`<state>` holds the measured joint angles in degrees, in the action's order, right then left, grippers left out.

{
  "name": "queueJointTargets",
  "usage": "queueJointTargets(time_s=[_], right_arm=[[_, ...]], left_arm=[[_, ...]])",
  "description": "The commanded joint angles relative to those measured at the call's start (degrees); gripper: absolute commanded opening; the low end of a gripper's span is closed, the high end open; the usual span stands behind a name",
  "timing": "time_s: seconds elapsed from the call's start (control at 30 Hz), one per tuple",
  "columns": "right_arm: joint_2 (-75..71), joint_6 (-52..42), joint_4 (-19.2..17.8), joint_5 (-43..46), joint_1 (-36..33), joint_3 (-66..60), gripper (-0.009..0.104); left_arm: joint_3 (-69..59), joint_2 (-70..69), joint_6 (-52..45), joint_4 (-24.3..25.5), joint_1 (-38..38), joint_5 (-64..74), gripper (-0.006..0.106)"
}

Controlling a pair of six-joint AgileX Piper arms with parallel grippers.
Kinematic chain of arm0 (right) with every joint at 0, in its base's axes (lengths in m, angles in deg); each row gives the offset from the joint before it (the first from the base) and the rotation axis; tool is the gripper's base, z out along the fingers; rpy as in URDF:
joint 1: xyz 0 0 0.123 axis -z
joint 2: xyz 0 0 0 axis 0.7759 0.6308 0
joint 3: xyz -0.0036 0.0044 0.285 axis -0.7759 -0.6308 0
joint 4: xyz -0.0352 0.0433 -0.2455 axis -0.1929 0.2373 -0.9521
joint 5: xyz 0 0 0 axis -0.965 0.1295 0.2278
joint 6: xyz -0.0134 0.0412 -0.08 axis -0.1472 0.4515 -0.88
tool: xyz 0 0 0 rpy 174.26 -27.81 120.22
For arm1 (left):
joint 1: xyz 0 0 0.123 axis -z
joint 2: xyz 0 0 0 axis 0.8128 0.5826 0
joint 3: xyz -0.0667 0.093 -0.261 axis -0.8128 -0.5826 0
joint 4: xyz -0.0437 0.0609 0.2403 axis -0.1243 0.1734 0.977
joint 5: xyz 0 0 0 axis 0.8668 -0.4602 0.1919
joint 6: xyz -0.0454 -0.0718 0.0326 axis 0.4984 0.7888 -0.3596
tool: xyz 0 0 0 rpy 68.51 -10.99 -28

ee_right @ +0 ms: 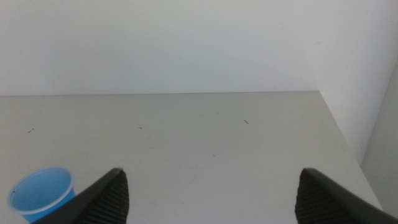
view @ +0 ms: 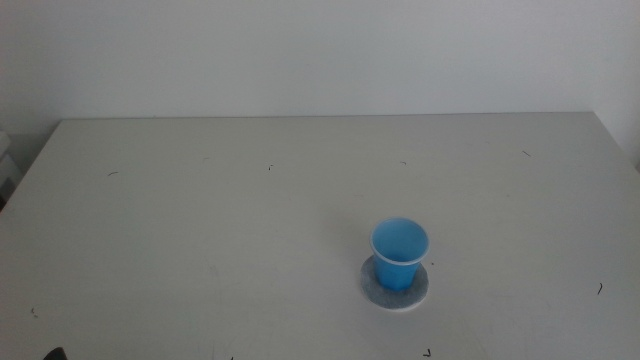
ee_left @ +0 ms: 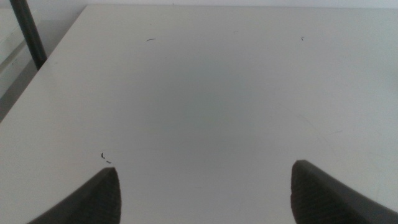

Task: Place an empty cup on a cup mat.

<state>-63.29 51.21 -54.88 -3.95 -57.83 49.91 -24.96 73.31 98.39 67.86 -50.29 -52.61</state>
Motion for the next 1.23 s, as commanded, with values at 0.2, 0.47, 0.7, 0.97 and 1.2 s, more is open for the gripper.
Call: queueJointTargets(time_s=[0.2, 0.47, 0.7, 0.97, 1.2], right_arm=[[-6.0, 0.0, -2.9, 11.0, 0.4, -6.1, 0.092], [-14.2, -0.1, -4.8, 10.4, 0.4, -11.8, 0.092], [-19.6, -0.1, -6.5, 9.3, 0.4, -15.5, 0.092], [-19.9, -0.1, -4.2, 8.2, 0.4, -19.4, 0.092], [-19.9, 0.0, -4.3, 7.8, 0.4, -19.4, 0.092]], left_arm=[[0.3, -0.2, 0.6, 0.0, -0.1, -3.8, 0.105], [0.3, -0.2, 0.6, 0.0, -0.1, -3.8, 0.105], [0.3, -0.2, 0.6, 0.0, -0.1, -3.8, 0.105], [0.3, -0.2, 0.6, 0.0, -0.1, -3.8, 0.105], [0.3, -0.2, 0.6, 0.0, -0.1, -3.8, 0.105]])
